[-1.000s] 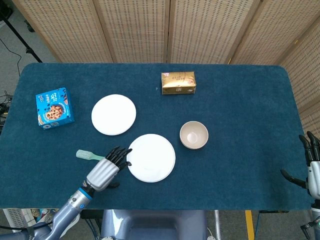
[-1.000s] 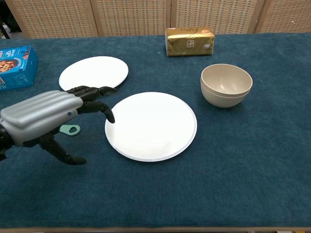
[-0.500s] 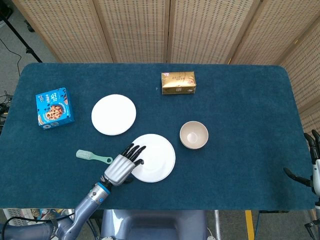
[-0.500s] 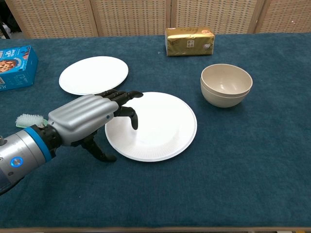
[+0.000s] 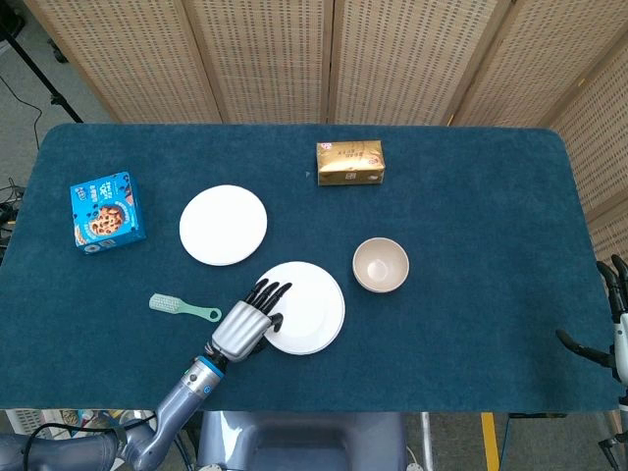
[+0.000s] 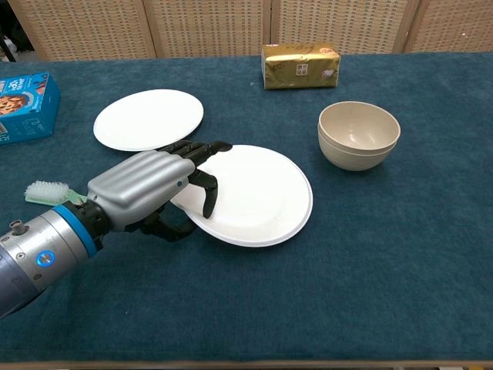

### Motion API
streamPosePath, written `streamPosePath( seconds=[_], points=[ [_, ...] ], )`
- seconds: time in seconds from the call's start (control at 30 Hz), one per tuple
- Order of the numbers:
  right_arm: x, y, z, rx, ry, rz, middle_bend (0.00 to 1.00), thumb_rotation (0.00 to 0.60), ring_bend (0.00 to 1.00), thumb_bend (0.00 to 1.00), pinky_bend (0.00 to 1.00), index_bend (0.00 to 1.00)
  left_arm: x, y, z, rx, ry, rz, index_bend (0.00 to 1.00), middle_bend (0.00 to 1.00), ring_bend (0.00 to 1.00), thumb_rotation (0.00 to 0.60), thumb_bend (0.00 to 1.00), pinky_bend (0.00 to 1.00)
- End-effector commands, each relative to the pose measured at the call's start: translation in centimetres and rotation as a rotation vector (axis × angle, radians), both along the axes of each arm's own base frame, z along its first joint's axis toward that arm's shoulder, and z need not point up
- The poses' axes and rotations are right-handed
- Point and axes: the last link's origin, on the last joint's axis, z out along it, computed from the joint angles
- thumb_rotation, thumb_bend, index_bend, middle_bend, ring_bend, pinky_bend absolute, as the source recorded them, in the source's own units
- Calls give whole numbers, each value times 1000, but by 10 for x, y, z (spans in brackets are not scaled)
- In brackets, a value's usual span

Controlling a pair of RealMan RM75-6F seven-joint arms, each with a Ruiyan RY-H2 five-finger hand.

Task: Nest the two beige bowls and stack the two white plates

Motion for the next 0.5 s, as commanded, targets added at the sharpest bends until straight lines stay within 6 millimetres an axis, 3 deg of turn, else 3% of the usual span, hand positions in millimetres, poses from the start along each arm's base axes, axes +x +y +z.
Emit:
streamPosePath(
  seconds=[0.03, 0.2, 0.5],
  points=[
    [0, 0, 0, 2, -2, 2, 0, 600, 0, 0, 0, 0, -1, 0, -1, 11, -27, 12, 765, 0, 0, 600, 485, 0],
    [1, 0, -1, 3, -4, 3, 0, 600, 0, 0, 0, 0, -1, 3, -1, 24, -58, 22, 891, 0, 0, 600, 477, 0],
    [2, 0, -1, 3, -8, 8, 0, 600, 0, 0, 0, 0, 6, 21, 17, 89, -171, 23, 947, 0, 0, 600, 470, 0]
  ],
)
